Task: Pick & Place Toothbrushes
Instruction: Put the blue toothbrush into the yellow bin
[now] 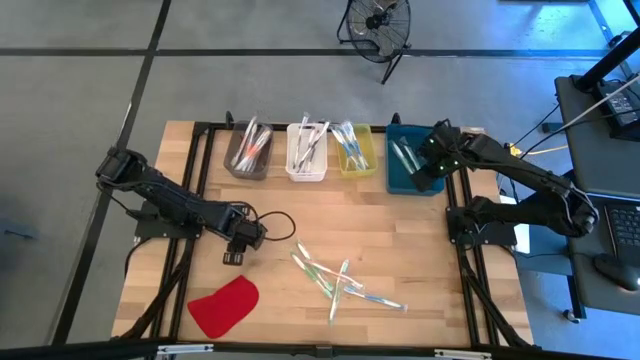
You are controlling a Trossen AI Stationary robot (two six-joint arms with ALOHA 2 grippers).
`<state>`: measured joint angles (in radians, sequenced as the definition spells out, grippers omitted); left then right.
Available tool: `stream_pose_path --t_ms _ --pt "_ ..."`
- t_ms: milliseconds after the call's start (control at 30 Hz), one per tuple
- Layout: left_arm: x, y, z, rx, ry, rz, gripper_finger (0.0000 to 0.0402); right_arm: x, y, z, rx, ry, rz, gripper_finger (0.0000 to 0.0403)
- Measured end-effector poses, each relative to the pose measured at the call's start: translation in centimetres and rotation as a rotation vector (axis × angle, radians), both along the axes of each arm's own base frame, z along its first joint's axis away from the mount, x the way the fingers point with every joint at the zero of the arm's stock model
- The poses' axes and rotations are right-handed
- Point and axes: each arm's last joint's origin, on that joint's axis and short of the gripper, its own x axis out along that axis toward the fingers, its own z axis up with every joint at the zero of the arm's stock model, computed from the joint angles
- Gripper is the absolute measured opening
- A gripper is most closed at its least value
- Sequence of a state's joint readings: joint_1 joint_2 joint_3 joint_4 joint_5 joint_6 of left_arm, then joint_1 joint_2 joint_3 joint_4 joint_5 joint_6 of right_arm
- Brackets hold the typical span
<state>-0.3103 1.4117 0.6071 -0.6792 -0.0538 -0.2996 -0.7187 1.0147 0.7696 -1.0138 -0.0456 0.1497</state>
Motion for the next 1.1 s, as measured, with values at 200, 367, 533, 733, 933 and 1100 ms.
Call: stream_pose_path --t_ms 200,367,533,733,933,1100 --pt "-0.2 0.0 0.0 -0.009 -0.008 0.032 0.0129 0.0 0.7 0.5 -0.021 -0.026 0.032 0.0036" --pt "-0.2 0.0 0.2 -0.020 -0.020 0.040 0.0098 0.1 1.2 0.7 -0.024 -0.044 0.037 0.0030" --pt "-0.2 0.0 0.4 -0.026 -0.036 0.054 0.0066 0.0 1.9 1.1 -0.042 -0.067 0.070 0.0023" --pt "0.3 -0.1 0.9 -0.025 -0.087 0.055 0.0036 0.0 3.1 1.7 -0.064 -0.108 0.125 0.0020" --pt "1.0 -0.3 1.9 -0.035 -0.121 0.055 0.0019 -0.1 4.2 2.2 -0.080 -0.143 0.182 0.0020" --pt "1.5 -0.4 2.5 -0.024 -0.149 0.049 0.0020 0.1 5.0 2.4 -0.075 -0.160 0.218 0.0020"
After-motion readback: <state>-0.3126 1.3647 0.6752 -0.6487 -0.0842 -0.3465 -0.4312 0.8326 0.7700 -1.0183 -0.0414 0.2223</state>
